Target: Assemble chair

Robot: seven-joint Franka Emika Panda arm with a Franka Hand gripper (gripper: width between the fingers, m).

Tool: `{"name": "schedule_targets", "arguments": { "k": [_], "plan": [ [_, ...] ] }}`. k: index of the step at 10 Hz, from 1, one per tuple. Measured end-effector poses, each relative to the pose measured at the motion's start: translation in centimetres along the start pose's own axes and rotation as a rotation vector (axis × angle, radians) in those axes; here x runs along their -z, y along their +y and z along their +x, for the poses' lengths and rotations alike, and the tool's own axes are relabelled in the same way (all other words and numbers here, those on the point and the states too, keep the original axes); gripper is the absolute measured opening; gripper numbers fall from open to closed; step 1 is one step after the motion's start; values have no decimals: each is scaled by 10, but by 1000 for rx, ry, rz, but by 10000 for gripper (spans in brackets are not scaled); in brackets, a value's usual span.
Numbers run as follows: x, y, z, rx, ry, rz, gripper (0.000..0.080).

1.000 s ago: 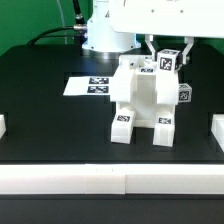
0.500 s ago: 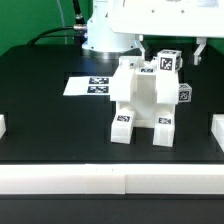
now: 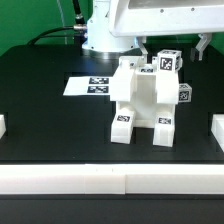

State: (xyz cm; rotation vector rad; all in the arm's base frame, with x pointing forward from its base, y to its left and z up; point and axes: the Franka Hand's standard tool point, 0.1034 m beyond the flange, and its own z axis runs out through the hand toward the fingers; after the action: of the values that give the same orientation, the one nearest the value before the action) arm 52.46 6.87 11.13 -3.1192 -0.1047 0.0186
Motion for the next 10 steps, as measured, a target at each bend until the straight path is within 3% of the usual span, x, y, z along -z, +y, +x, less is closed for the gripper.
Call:
{"name": "schedule_targets", "arguments": {
  "k": [3,10],
  "plan": [
    [-1,2,0,311,-4,-12,649],
    [-1,8,-1,740,-13,-23,649]
  ]
}}
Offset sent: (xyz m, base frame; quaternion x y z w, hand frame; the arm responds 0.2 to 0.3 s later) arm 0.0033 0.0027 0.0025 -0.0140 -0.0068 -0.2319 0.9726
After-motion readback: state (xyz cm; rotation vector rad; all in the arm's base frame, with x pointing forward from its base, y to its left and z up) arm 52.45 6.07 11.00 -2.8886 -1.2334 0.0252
